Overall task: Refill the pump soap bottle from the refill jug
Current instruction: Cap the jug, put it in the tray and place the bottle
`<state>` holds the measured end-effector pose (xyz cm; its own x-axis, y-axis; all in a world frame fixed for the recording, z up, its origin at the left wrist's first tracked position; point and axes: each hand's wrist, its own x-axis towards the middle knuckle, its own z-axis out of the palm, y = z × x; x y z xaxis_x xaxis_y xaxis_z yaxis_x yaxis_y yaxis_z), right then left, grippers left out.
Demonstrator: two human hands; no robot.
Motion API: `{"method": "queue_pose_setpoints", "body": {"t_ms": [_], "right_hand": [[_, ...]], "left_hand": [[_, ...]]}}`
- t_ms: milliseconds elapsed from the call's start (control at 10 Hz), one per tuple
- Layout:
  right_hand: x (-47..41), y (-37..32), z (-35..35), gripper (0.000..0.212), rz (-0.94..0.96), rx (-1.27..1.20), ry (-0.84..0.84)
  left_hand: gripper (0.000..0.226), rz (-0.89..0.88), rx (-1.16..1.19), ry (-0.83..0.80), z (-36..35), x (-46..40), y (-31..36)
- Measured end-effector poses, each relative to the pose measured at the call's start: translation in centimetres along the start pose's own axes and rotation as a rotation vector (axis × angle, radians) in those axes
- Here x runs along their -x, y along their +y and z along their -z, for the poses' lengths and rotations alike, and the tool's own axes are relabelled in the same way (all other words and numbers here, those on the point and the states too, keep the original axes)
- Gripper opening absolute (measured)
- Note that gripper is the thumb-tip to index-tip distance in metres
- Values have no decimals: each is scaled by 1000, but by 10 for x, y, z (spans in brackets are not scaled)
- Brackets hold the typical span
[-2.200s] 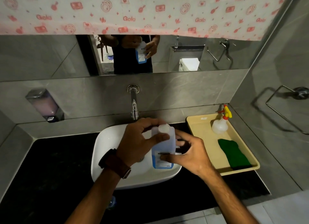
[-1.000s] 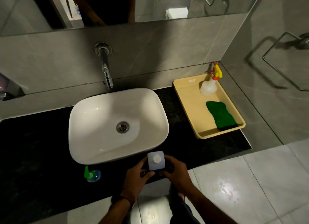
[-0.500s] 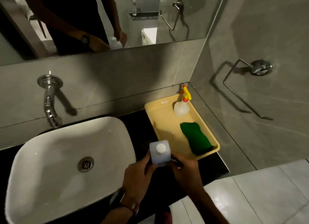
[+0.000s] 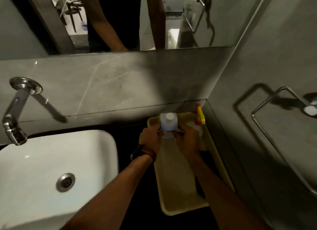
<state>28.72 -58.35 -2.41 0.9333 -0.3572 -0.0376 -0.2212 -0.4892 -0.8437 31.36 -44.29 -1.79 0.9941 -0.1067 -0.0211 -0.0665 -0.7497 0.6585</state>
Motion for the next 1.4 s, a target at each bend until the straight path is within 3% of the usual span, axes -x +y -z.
{"method": "queue_pose_setpoints", "body": {"t_ms": [100,200,500,800,900,1100,1200,1300,1400], "right_hand": [[-17,9,-1,28,-45,61,-83],[-26,15,0,36,38,121,-137],[-44,23,-14,36,68,100,-176],[-51,30,-29,32,-16,33,-134],[-50,35,-24,37,29,21,-205],[-38,41,-25,51,-21,15,-271],[-21,46,-27,53,-102,60,-196],[16,48,-30,44,-119,104,-104],[53,49,-31,23,-66,64,-42]], "left_hand": [[28,39,-10,-45,-11,-17,-5],[38,32,-52,-100,-18,-28,-13],[32,60,-39,-54,-28,-47,-28],[27,104,-41,-20,-43,-52,-41],[29,130,-30,-32,-41,-49,-42],[45,135,15,-63,-25,-33,-26],[53,124,90,-54,-8,-9,-18],[33,92,144,-20,7,28,-21],[28,88,142,4,12,72,-37]]}}
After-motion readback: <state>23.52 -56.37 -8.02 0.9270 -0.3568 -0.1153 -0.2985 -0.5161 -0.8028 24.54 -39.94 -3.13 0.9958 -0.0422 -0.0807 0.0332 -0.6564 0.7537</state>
